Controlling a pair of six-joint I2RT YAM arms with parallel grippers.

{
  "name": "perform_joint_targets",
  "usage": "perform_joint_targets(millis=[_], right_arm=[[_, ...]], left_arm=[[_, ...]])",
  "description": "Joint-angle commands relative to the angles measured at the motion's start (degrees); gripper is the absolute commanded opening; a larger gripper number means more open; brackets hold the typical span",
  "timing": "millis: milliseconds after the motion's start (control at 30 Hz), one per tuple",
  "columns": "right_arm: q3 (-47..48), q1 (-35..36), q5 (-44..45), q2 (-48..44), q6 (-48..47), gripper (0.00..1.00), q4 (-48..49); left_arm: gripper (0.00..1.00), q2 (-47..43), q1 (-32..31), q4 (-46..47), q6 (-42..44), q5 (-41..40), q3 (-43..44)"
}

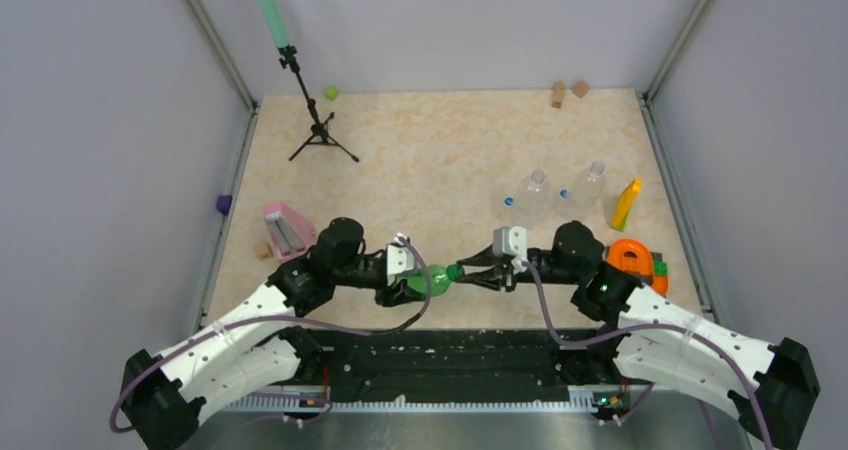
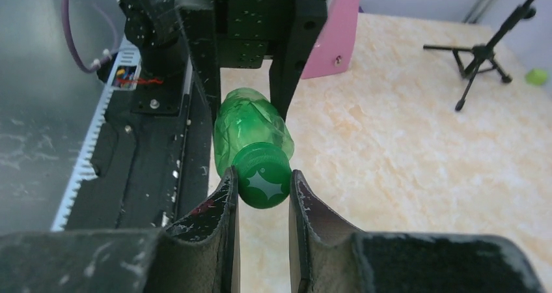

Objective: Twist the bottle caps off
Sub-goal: Unscrew the bottle cap from the plastic bottle.

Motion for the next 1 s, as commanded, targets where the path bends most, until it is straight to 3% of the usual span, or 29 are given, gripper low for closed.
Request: perform_joint_targets(millis=[0,200,300,367,433,467,600,667,800,967], right_arm=[[0.3,0.9,-8.7,0.5,-17.7,0.00,-4.6],[0.6,0.9,-9.6,0.1,-27.7,0.00,-6.6],[0.4,0.9,-6.9,0.1,-26.3,0.00,-5.2],[-1.9,0.9,-1.4,-1.3,-19.0,0.20,1.2],[-3.9,0.9,10.9,-3.4,-7.9,0.52,7.7],[-4.5,0.9,14.6,-4.5,-3.1,0.61,9.4],[-5.2,0.9,16.9,-7.8,8.5,0.72,10.1],[-5.0,0.9,18.1,-8.1,15.3,0.74,9.6],[-2.0,0.9,28.0,-7.2,30.7,0.71,4.5],[0.4,0.9,36.7,-3.7,45.1,0.63,-2.7]], left_arm=[[0.00,1.0,1.7,5.9,-3.4,13.4,5.6],[0.00,4.1,2.9,-1.7,-0.5,20.2,9.6],[0.00,3.6,3.1,-2.3,-0.4,16.2,10.0],[0.00,2.5,3.1,0.9,-1.6,8.4,8.3],[0.00,1.4,3.1,5.0,-2.4,-0.6,5.3],[0.00,0.9,3.1,7.4,-2.3,-3.7,3.5],[0.00,0.7,2.6,12.5,0.0,-8.1,-0.8],[0.00,1.7,0.8,11.6,1.3,-11.0,-0.2],[0.00,3.5,-7.6,8.9,5.8,-28.4,1.3],[0.00,1.7,-13.8,16.2,9.4,-43.0,-2.0]])
